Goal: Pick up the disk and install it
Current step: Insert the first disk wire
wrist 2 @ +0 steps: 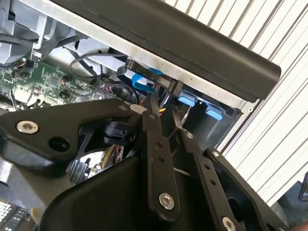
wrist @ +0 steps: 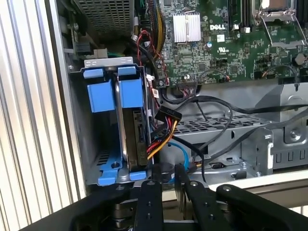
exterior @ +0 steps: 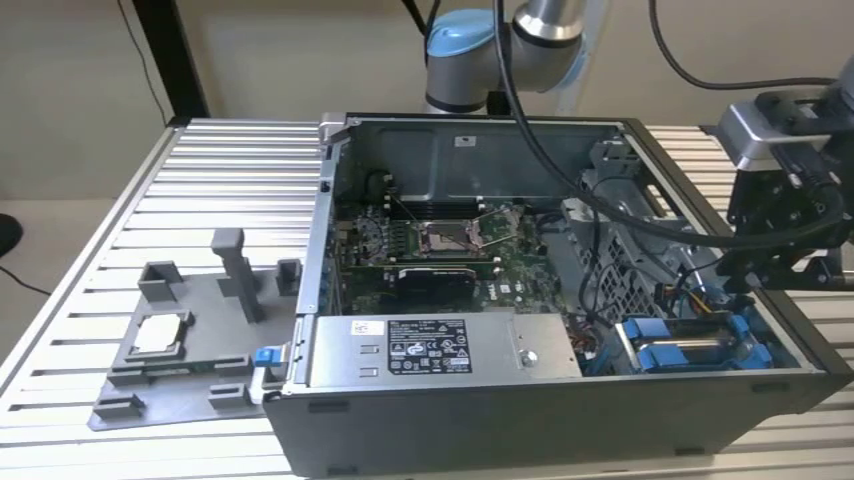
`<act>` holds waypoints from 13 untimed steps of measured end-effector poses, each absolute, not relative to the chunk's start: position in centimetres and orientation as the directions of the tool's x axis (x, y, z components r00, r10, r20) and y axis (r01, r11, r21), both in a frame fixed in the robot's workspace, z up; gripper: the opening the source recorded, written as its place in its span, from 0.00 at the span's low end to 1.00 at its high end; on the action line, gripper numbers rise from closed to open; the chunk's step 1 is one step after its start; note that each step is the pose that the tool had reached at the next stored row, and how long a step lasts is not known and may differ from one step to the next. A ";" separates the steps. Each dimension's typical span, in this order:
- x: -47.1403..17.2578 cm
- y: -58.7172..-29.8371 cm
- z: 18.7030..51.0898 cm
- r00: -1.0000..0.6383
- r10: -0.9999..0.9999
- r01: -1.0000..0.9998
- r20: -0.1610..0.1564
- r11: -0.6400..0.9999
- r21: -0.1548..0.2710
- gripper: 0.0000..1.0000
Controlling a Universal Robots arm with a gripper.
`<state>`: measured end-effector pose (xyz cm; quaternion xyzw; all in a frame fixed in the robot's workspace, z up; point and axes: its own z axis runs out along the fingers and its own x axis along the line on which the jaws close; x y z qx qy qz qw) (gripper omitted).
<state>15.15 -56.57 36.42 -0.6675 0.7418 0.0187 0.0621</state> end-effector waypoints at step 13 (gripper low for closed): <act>17.8 -56.6 36.4 -0.108 -0.975 -0.994 -0.192 0.110 0.001 1.00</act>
